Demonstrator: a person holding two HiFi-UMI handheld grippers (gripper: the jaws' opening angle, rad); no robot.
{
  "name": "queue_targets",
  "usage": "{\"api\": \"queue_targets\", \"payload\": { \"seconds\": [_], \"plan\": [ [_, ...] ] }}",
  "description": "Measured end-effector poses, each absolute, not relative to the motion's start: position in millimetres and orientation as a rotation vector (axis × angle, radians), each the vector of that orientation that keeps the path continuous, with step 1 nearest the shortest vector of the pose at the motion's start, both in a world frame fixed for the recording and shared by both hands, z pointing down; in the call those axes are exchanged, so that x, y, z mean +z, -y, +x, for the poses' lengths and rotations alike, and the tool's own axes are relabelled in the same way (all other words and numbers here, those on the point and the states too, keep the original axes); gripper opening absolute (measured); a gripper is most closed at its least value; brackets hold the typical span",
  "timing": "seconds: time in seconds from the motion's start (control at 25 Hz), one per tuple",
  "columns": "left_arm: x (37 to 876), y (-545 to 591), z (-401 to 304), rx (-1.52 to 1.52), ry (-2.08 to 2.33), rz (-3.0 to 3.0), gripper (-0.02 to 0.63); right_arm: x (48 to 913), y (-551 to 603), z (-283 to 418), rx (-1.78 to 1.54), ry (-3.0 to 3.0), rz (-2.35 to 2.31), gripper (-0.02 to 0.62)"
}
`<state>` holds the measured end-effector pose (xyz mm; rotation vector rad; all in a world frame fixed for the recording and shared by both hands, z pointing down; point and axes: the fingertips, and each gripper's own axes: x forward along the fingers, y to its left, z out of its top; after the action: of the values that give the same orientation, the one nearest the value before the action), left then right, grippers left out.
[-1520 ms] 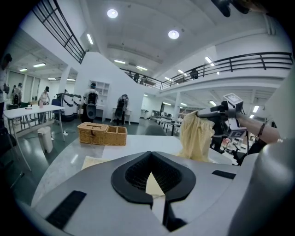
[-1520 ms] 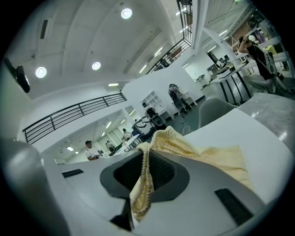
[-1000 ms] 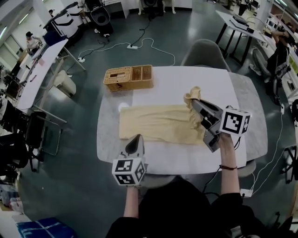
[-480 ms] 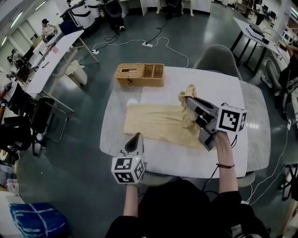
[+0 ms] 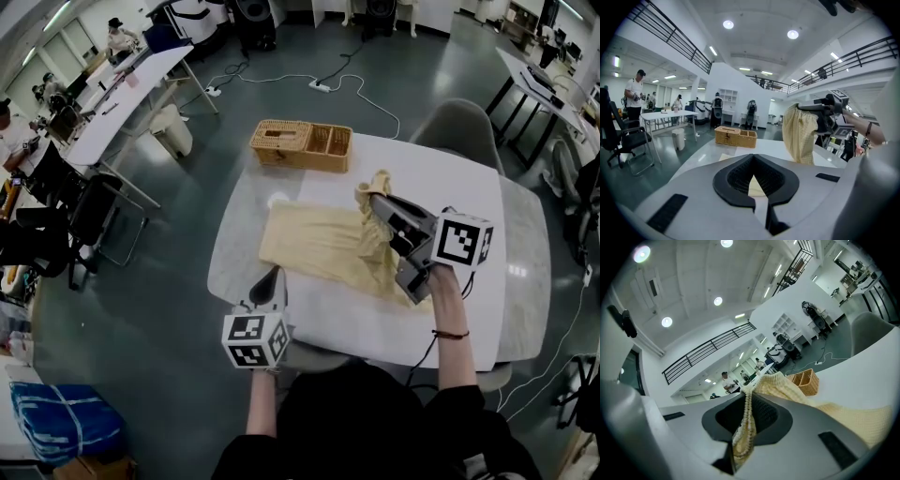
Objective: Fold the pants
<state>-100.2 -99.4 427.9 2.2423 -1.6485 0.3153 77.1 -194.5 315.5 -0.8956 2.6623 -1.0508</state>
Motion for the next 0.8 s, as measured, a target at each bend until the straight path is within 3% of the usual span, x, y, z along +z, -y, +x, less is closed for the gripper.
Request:
{"api": "queue_targets", "payload": {
  "seconds": [0.8],
  "plan": [
    [444, 139, -180, 0.363, 1.551, 2.263, 0.008, 358, 234, -16, -1.148, -2.657, -1.072, 0.041]
  ]
}}
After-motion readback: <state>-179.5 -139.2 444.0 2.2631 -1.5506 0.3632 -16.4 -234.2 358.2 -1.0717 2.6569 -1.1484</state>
